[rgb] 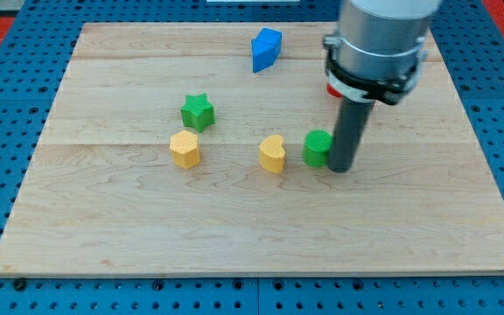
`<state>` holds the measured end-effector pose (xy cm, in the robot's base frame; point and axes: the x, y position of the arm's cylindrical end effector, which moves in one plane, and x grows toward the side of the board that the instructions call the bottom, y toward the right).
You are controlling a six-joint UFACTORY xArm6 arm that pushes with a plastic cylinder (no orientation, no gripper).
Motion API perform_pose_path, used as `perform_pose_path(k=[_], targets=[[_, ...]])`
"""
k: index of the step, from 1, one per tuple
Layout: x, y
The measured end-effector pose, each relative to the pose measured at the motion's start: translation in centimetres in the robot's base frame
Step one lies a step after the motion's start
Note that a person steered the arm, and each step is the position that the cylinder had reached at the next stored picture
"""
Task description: Move green circle to green star
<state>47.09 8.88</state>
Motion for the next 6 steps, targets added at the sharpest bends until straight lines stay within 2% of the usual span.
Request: perform_pose_path(k=[1,2,3,5,6], targets=[[-4.7,-4.0],[-5.9,-3.1],[-6.7,0.4],[-8.2,-9.5],[-7.7,-7.2]])
